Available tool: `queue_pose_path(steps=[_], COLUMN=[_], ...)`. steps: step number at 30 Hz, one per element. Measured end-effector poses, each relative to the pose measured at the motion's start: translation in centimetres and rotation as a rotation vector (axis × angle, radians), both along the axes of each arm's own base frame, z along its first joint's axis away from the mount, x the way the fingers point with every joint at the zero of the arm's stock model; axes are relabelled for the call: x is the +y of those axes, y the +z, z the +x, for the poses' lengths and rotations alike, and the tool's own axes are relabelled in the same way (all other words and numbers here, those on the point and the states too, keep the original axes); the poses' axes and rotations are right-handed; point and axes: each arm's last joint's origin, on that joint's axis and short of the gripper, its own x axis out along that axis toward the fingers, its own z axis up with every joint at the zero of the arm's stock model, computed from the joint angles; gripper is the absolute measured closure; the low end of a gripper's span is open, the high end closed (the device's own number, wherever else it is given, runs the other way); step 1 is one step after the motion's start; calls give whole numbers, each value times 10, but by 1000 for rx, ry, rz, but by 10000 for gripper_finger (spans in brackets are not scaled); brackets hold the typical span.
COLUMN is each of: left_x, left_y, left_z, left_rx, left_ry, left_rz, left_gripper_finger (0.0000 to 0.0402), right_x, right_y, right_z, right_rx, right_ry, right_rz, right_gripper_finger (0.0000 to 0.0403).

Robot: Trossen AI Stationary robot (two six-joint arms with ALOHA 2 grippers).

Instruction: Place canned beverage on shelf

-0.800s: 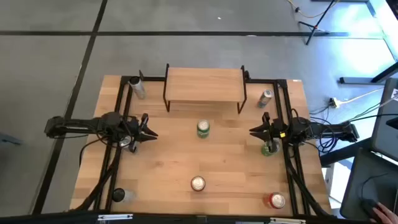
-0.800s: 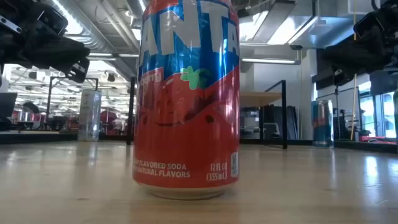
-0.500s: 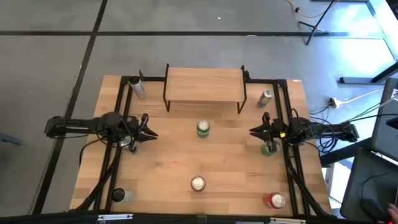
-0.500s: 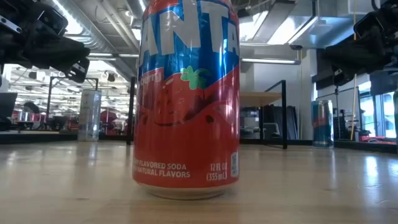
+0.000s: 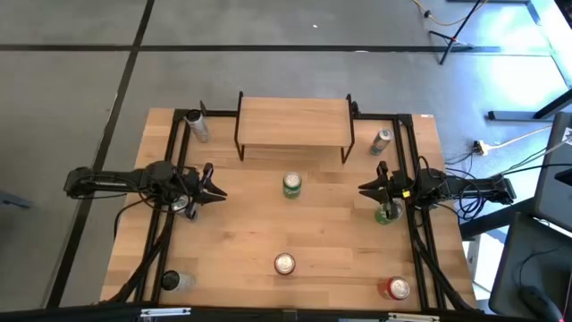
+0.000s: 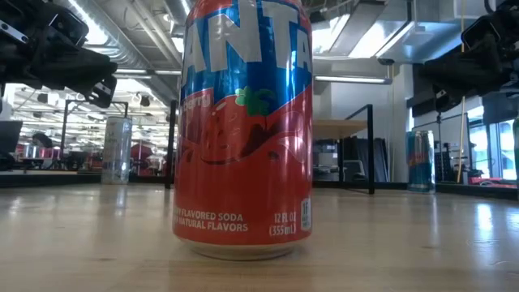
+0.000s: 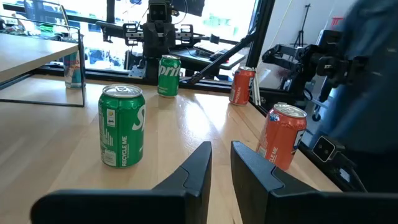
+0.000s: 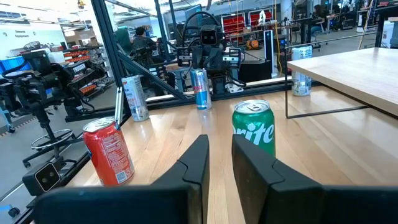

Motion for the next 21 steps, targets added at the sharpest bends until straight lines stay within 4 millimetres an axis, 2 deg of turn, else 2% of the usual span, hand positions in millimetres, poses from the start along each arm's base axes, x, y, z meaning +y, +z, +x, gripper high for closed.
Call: queue_pose_path(steps=[12, 21], left_x=[0, 9], left_y=[0, 1], left_z=[0, 0], left_rx=[-1, -12], left_ry=[10, 287], left_rz=[-2, 88], left_gripper_finger=[349, 349], right_x=[0, 0], right_y=[0, 1], right_z=[0, 0], right_rx=[0, -12], right_ry=[0, -9], right_rz=[0, 1], right_gripper_finger=[345, 345])
